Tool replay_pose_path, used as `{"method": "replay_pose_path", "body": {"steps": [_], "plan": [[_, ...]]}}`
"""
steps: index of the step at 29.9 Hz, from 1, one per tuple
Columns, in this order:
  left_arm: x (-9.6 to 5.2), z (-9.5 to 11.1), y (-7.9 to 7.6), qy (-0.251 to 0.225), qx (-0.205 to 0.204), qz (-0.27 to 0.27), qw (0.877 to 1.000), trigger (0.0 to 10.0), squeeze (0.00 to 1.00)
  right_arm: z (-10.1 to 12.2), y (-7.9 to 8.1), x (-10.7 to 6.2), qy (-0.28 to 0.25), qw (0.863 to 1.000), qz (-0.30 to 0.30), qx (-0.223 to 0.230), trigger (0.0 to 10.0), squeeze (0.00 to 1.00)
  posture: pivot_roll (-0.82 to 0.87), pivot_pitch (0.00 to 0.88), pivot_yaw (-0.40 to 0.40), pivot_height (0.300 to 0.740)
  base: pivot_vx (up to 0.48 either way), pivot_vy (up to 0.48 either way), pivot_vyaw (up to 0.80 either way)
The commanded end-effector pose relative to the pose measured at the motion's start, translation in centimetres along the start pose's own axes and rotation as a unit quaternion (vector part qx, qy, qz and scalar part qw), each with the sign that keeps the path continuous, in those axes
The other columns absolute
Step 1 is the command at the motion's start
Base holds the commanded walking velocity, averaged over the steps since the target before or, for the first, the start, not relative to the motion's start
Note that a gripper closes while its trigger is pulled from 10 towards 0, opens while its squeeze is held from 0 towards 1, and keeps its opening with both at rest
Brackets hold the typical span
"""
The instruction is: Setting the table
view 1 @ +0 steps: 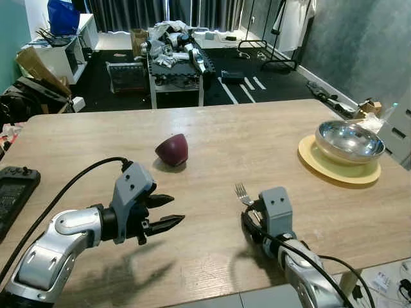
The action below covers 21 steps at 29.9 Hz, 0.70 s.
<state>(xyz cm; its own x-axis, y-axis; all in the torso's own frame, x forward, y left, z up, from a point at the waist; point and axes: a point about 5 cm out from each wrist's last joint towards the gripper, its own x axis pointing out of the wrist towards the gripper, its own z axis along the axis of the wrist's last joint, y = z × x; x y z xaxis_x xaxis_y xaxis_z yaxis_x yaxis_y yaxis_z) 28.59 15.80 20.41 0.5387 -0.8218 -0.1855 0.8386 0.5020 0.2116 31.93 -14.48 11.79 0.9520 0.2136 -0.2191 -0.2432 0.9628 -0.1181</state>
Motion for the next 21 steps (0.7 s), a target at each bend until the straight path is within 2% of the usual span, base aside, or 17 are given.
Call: {"method": "replay_pose_path", "body": {"steps": [1, 9, 17, 18, 21], "plan": [[0.2, -0.4, -0.7, 0.005, -0.007, -0.012, 1.0, 10.0, 0.0, -2.5, -0.5, -0.3, 0.062, 0.998, -0.007, 0.007, 0.0, 0.0, 0.11, 0.123, 0.029, 0.74, 0.0, 0.0, 0.0], [0.4, -0.6, -1.1, 0.003, -0.014, -0.01, 1.0, 10.0, 0.0, -2.8, -0.9, -0.3, 0.085, 0.995, 0.012, 0.041, 0.0, 0.0, 0.1, 0.13, 0.015, 0.74, 0.0, 0.0, 0.0], [0.6, -0.9, -1.5, 0.001, -0.022, 0.0, 1.0, 10.0, 0.0, -2.0, -1.1, -0.1, 0.076, 0.995, 0.021, 0.065, 0.0, 0.0, 0.1, 0.131, 0.011, 0.74, 0.0, 0.0, 0.0], [0.6, -0.9, -1.5, -0.001, -0.024, 0.003, 1.0, 10.0, 0.0, -1.4, -1.1, -0.1, 0.06, 0.995, 0.023, 0.082, 0.0, 0.0, 0.1, 0.131, 0.011, 0.74, 0.0, 0.0, 0.0], [1.0, -0.8, -1.3, -0.009, -0.029, 0.028, 0.999, 10.0, 0.0, 2.0, -0.8, -0.8, -0.045, 0.989, 0.046, 0.132, 0.0, 0.0, 0.11, 0.128, 0.015, 0.74, 0.0, 0.0, 0.0]]}}
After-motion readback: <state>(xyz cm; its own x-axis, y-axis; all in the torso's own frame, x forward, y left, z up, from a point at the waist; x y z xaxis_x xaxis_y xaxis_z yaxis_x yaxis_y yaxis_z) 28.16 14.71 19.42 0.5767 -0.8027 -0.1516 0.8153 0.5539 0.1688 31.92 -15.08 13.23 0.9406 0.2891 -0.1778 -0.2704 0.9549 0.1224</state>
